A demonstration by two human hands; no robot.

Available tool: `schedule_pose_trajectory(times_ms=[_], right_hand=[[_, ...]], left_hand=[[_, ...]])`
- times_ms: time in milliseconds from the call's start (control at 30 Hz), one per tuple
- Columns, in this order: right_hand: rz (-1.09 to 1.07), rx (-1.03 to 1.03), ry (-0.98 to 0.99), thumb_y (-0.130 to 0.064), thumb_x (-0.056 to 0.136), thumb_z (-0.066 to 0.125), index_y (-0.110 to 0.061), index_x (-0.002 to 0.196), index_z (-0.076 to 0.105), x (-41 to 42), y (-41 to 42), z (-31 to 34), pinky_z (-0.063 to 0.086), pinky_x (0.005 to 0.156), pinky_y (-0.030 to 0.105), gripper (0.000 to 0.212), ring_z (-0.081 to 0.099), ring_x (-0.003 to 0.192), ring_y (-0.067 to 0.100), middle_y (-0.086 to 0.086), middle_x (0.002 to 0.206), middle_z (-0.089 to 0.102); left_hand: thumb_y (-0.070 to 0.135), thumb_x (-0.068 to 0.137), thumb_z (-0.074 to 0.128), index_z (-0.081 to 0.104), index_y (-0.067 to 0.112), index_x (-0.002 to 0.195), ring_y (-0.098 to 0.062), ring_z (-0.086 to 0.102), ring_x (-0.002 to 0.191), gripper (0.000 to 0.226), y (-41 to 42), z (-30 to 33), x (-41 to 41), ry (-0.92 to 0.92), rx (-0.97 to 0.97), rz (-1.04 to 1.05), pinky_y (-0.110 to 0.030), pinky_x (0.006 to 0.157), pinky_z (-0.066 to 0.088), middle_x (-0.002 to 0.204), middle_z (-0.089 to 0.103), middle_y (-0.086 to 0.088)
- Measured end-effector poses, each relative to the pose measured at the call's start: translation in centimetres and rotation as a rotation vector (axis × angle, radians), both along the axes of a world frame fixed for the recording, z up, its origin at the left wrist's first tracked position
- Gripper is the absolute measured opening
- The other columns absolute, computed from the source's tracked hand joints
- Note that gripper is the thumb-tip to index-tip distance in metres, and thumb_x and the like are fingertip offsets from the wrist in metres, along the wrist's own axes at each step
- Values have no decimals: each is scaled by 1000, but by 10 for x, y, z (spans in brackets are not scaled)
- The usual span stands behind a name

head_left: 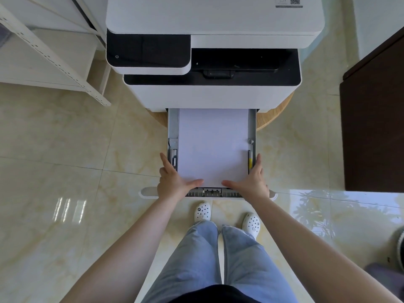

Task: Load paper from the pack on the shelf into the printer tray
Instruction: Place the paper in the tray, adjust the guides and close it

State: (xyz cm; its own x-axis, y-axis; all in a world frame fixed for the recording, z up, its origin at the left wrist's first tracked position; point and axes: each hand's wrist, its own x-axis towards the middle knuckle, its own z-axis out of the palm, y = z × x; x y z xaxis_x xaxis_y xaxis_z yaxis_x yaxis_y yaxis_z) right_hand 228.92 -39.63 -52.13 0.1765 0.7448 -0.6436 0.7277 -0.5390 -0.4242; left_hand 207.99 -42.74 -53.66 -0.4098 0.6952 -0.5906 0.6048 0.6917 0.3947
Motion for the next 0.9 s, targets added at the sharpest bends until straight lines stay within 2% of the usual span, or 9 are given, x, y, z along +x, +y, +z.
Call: schedule_pose_trajectory(times_ms=[67,200,333,600,767,900], right_hand=[[11,8,-23,-49,48,87,-25,150,-14,-2,-2,-1,40,103,51,145,34,139,29,6,156,23],[2,46,-80,-46,48,87,-25,150,-13,-6,-2,-3,43,96,47,145,41,133,30,7,148,33],[-3,75,-163,-47,46,87,-25,150,-13,-12,-2,-8,44,96,43,146,48,126,31,8,142,39],[8,93,-144,-48,46,87,-25,149,-14,-7,-3,-13,41,99,43,146,47,127,31,9,143,37],[4,105,-47,-38,51,88,-28,149,-16,0,-3,-12,45,94,44,143,42,133,28,6,150,29],[5,108,-68,-39,51,88,-30,148,-16,-1,-3,-10,48,88,43,143,47,129,29,5,149,31]], left_hand=[[60,44,84,-18,16,148,-40,49,121,153,0,-1,2,7,21,10,-47,91,46,141,34,-22],[62,39,84,-14,15,149,-37,57,105,155,-2,-2,7,140,64,-4,-44,76,51,127,41,-18],[64,38,83,-11,16,150,-34,60,92,154,-3,-4,10,236,83,-19,-40,67,51,121,43,-17],[70,38,79,-11,15,150,-34,60,91,154,-5,-2,8,242,98,-39,-38,62,48,121,44,-17],[57,43,85,-16,21,149,-34,62,94,151,-2,1,-1,178,76,-75,-40,65,51,127,43,-16],[53,43,88,-16,24,149,-34,63,89,152,0,1,-2,171,91,-59,-38,62,51,125,45,-17]])
